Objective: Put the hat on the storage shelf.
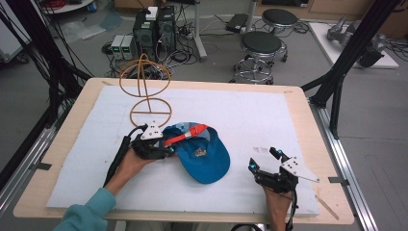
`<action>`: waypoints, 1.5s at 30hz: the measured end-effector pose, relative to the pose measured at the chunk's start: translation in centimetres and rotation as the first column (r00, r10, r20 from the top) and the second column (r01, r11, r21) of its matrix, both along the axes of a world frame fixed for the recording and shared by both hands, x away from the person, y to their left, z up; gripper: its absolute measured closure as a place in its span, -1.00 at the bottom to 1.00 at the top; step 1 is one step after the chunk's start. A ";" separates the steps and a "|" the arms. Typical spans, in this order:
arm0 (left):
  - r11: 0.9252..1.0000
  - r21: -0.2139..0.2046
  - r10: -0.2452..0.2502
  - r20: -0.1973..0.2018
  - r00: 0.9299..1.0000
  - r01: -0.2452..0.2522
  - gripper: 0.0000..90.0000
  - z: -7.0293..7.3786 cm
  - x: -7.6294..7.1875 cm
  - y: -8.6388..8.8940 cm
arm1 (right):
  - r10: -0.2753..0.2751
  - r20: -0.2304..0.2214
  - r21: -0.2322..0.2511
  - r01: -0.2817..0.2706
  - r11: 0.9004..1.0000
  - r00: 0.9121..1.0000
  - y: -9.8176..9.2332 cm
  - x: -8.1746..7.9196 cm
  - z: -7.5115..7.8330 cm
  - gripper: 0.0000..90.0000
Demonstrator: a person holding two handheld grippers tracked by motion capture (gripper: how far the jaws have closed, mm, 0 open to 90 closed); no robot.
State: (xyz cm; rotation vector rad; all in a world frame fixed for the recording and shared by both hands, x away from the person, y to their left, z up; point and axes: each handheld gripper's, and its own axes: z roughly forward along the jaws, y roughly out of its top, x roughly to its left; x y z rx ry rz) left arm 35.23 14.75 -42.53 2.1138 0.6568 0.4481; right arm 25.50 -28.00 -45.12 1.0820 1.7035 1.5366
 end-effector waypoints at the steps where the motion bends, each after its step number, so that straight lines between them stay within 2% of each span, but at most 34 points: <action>1: 1.000 0.002 0.007 0.000 1.000 -0.007 0.18 0.0 0.0 0.0 | 0.000 0.000 -0.001 0.000 1.000 1.000 0.0 0.0 0.0 -0.78; 8: 1.000 0.028 0.001 -0.012 1.000 -0.001 0.57 -0.3 0.0 -0.3 | 0.000 0.002 -0.001 0.000 1.000 1.000 0.0 0.0 0.0 -0.78; 14: 0.999 0.036 0.012 -0.034 0.999 -0.011 0.71 -0.2 -0.2 -0.4 | 0.001 0.002 -0.001 -0.001 1.000 1.000 0.0 0.0 0.0 -0.78; 19: 1.000 -0.024 0.009 -0.070 0.998 -0.011 0.74 0.3 -0.4 -0.1 | 0.000 0.002 0.001 0.000 1.000 1.000 0.0 0.0 0.0 -0.78; 23: 0.997 -0.076 0.009 -0.071 0.997 -0.014 0.74 1.1 -0.7 0.4 | 0.001 0.003 -0.001 -0.001 1.000 1.000 0.0 0.0 0.0 -0.78; 27: 0.991 -0.133 0.019 -0.068 0.998 -0.028 0.74 2.2 -1.1 1.3 | 0.000 0.003 -0.002 0.000 1.000 1.000 0.0 0.0 0.0 -0.78; 33: 0.991 -0.132 0.025 -0.037 0.999 -0.030 0.74 4.1 -1.5 2.3 | -0.009 -0.002 0.005 0.009 1.000 1.000 0.0 0.0 0.0 -0.78; 37: 0.991 -0.128 0.025 -0.043 0.999 -0.030 0.75 5.4 -1.7 2.9 | -0.011 -0.005 0.009 0.011 1.000 1.000 0.0 0.0 0.0 -0.78; 45: 0.973 -0.226 0.031 -0.059 0.998 -0.043 0.75 7.5 -2.1 4.8 | -0.015 -0.001 0.007 0.015 1.000 1.000 -0.1 0.0 0.0 -0.78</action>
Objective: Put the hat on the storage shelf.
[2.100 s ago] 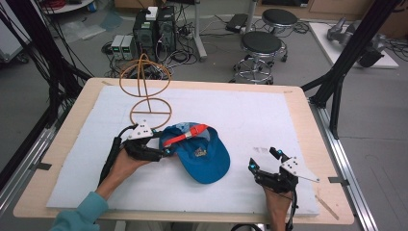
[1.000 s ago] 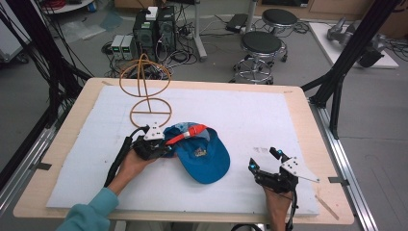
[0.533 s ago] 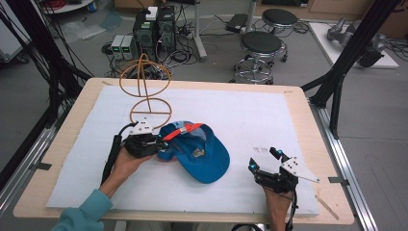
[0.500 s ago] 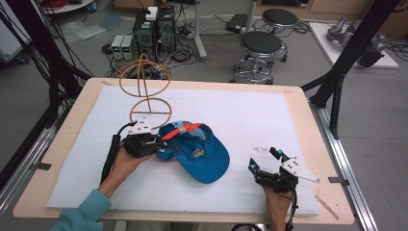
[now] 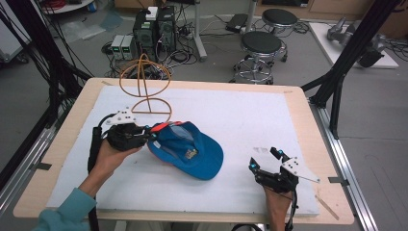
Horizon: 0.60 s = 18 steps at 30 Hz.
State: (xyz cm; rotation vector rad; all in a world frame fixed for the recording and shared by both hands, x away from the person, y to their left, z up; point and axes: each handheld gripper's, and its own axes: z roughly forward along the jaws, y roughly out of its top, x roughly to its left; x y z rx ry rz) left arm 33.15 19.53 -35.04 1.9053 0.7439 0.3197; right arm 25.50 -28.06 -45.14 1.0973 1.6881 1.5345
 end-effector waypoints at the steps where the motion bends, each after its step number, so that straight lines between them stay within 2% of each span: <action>1: 1.000 0.007 0.002 0.007 1.000 -0.002 0.75 0.2 0.0 0.2 | -0.001 -0.002 0.003 0.001 1.000 1.000 0.0 0.0 0.0 -0.78; 6: 1.000 -0.019 0.017 0.023 1.000 -0.017 0.75 1.1 -0.2 1.2 | -0.001 -0.003 0.004 0.001 1.000 1.000 0.0 0.0 0.0 -0.78; 9: 1.000 -0.007 0.020 0.037 0.999 -0.020 0.75 1.6 -0.2 1.6 | -0.002 -0.004 0.004 0.003 1.000 1.000 0.0 0.0 0.0 -0.78; 18: 0.999 -0.022 0.045 0.067 0.997 -0.044 0.75 3.2 -0.3 3.0 | -0.004 0.000 0.004 0.004 1.000 1.000 0.0 0.0 0.0 -0.78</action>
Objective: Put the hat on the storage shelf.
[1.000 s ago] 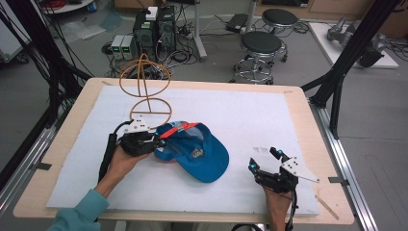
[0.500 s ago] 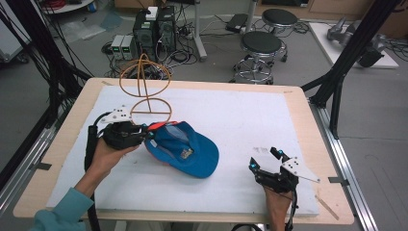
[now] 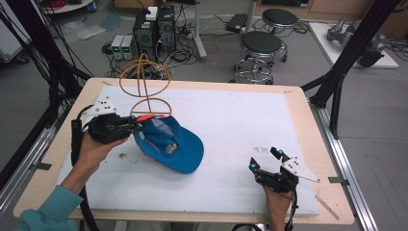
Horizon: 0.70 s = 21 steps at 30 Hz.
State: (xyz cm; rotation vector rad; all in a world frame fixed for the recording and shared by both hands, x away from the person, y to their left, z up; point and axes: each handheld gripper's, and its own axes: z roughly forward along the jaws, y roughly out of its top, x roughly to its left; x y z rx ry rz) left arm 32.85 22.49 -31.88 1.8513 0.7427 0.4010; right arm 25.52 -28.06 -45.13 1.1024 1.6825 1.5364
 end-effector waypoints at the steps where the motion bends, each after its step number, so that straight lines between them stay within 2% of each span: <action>1: 1.000 -0.008 0.004 0.001 1.000 -0.004 0.75 0.1 0.0 0.1 | 0.001 0.000 0.000 -0.001 1.000 1.000 0.0 0.0 0.0 -0.78; 9: 1.000 -0.016 0.013 0.023 1.000 -0.012 0.75 1.2 -0.1 0.9 | -0.001 -0.001 -0.001 0.001 1.000 1.000 0.0 0.0 0.0 -0.78; 21: 0.998 -0.030 0.050 0.059 0.997 -0.049 0.75 3.4 -0.6 2.4 | -0.002 0.000 -0.001 0.002 1.000 1.000 0.0 0.0 0.0 -0.78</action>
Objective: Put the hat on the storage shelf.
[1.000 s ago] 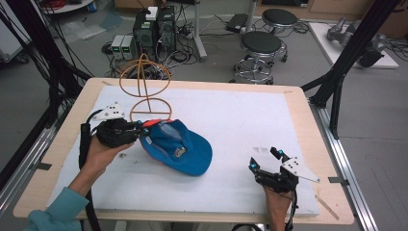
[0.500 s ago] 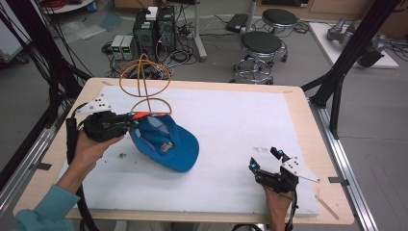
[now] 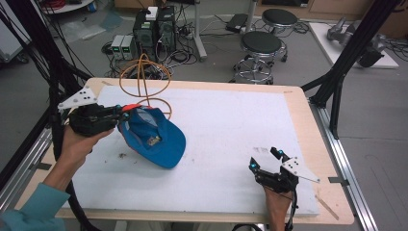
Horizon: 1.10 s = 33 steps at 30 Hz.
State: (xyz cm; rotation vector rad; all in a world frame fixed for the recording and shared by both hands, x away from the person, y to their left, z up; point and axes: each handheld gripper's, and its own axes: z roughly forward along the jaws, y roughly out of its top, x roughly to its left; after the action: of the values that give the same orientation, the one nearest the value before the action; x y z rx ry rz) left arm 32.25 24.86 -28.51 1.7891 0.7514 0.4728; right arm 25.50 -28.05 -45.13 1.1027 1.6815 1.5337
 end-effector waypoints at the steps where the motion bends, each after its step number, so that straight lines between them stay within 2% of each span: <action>1: 1.000 0.003 0.003 0.004 1.000 -0.003 0.75 0.1 0.0 0.1 | 0.001 0.000 -0.001 -0.001 1.000 1.000 0.0 0.0 0.0 -0.78; 7: 1.000 0.008 0.001 0.018 1.000 -0.001 0.75 0.8 0.0 0.1 | 0.000 -0.002 -0.003 0.000 1.000 1.000 0.0 0.0 0.0 -0.78; 11: 1.000 0.018 0.004 0.040 0.999 -0.005 0.75 1.9 -0.2 0.3 | 0.000 -0.004 0.000 0.000 1.000 1.000 0.0 0.0 0.0 -0.78; 20: 1.000 0.015 0.000 0.077 0.997 -0.001 0.75 3.3 -0.7 0.4 | -0.001 -0.003 -0.003 0.001 1.000 1.000 0.0 0.0 0.0 -0.78; 24: 1.000 0.015 0.003 0.079 0.997 -0.004 0.75 3.4 -0.8 0.3 | -0.001 -0.003 -0.003 0.001 1.000 1.000 0.0 0.0 0.0 -0.78; 28: 0.999 0.031 -0.016 0.077 0.997 0.014 0.75 3.1 -0.9 -0.1 | -0.002 -0.003 -0.004 0.002 1.000 1.000 0.0 0.0 0.0 -0.78; 33: 0.999 0.021 -0.035 0.069 0.997 0.034 0.75 2.6 -1.0 -0.8 | -0.001 -0.006 -0.004 0.001 1.000 1.000 0.1 -0.1 0.0 -0.78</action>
State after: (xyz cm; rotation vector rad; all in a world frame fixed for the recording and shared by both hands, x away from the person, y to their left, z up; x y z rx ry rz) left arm 31.27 24.03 -25.88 1.7920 0.6690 0.5177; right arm 25.44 -27.98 -45.12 1.1067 1.6864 1.5271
